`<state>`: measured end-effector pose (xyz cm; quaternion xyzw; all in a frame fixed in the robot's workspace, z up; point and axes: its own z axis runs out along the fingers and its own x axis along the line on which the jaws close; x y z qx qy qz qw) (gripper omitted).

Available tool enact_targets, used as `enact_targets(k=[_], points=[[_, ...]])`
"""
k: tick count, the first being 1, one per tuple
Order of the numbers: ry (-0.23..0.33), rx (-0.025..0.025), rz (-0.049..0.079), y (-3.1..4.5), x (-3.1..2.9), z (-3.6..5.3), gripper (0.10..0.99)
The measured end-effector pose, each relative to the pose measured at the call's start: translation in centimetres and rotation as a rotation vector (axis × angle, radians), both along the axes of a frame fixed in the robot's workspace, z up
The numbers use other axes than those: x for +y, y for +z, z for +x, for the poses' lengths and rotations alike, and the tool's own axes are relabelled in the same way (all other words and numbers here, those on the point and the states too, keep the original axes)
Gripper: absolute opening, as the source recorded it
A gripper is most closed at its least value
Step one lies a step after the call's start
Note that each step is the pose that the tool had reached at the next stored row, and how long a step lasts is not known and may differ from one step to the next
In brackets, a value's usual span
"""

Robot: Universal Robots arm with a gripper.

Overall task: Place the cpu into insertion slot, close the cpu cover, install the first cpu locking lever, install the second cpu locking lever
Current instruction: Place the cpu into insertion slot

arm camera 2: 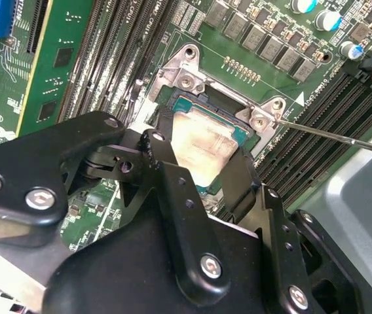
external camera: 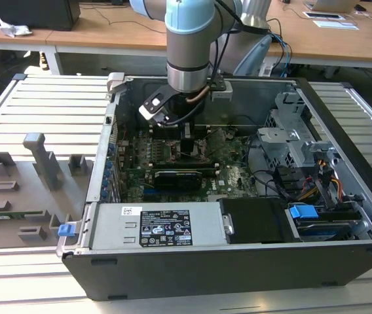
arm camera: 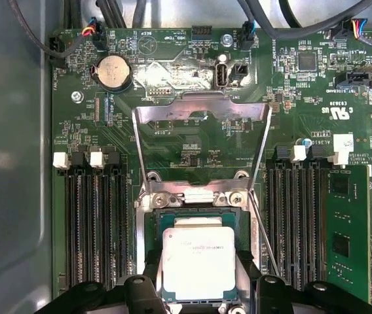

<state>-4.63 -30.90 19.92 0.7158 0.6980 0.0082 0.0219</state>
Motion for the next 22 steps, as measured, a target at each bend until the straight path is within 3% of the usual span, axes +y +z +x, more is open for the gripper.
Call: enact_targets(k=[3, 6, 8, 11, 13, 14, 15, 16, 17, 18, 20, 22], points=[[0.000, -0.0007, 0.002, -0.06, 0.03, 0.02, 0.545], [0.000, -0.0003, 0.000, -0.04, 0.01, 0.00, 0.667], [0.000, -0.0002, 0.000, -0.04, 0.00, 0.00, 0.667], [0.000, -0.0002, 0.000, 0.91, 0.02, 0.00, 0.667], [0.000, -0.0003, 0.000, 1.69, 0.02, 0.00, 0.522], [0.000, -0.0003, 0.000, 1.94, 0.02, 0.00, 0.404], [0.000, -0.0003, 0.000, 2.12, 0.02, 0.00, 0.341], [0.000, -0.0003, 0.000, 2.31, 0.02, 0.00, 0.341], [0.000, -0.0003, 0.000, 3.16, 0.02, 0.00, 0.161], [0.000, -0.0003, 0.000, 4.07, 0.02, 0.00, 0.106], [0.000, -0.0002, -0.003, 6.22, 0.07, 0.00, 0.106], [0.000, -0.0003, -0.004, 7.40, 0.07, 0.01, 0.106]])
